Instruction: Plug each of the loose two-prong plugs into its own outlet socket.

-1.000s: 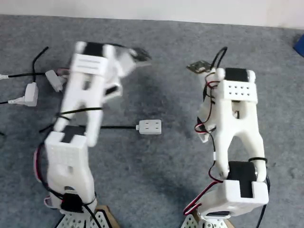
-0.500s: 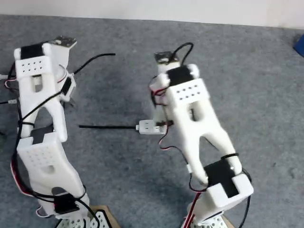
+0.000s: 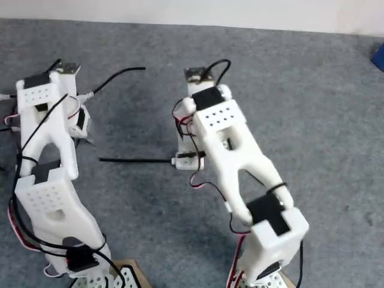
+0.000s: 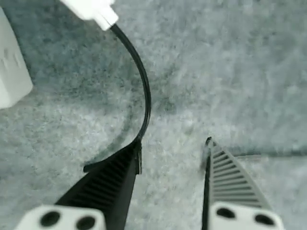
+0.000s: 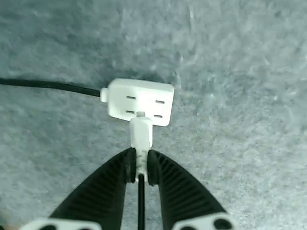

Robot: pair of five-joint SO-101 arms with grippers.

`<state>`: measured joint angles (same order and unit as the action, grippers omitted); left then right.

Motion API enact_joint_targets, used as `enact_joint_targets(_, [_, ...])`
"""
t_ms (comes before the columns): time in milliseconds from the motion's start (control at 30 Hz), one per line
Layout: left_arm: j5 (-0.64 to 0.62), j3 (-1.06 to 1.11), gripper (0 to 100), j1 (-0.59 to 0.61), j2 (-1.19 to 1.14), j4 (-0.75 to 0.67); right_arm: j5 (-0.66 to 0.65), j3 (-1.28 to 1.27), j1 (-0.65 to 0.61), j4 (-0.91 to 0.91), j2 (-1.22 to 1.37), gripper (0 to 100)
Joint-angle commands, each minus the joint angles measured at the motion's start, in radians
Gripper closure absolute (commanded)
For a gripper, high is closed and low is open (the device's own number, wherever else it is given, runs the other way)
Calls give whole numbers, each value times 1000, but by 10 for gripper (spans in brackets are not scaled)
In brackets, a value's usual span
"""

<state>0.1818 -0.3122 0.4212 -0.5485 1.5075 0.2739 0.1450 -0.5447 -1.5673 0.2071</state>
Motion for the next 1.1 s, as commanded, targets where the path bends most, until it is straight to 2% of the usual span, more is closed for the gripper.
enact_joint_targets(0, [-48,30,790,-16,15,-68,-14,47,5,5,8,991])
enact_joint_targets(233, [-51,81,790,-21,15,-141,-55,213,22,-96,-27,992])
enact_joint_targets(433, [-52,111,790,-47,15,-161,-63,374,42,-194,65,992])
enact_joint_targets(600, [-52,113,790,-45,13,-167,-63,375,54,-196,137,992])
enact_joint_targets(1067, [-52,114,790,-47,7,-183,-92,274,50,-199,134,992])
